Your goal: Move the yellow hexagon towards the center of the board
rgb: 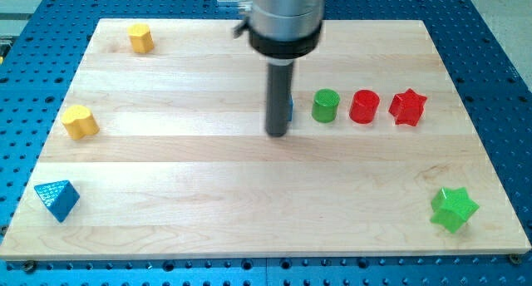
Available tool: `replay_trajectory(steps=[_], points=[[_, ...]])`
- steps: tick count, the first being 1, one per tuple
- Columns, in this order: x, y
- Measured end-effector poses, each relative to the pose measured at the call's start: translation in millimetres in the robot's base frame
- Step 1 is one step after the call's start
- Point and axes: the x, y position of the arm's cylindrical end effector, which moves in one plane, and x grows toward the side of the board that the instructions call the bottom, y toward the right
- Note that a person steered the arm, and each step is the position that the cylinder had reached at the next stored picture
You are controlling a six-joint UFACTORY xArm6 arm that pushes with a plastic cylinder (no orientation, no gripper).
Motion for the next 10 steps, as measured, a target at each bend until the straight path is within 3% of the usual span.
replay_trajectory(steps=[1, 4, 5, 6, 7, 9, 10], points=[[30, -44], [-249, -133], [-263, -202], [-199, -232], [-109, -180], [-181, -262], [-183, -166]])
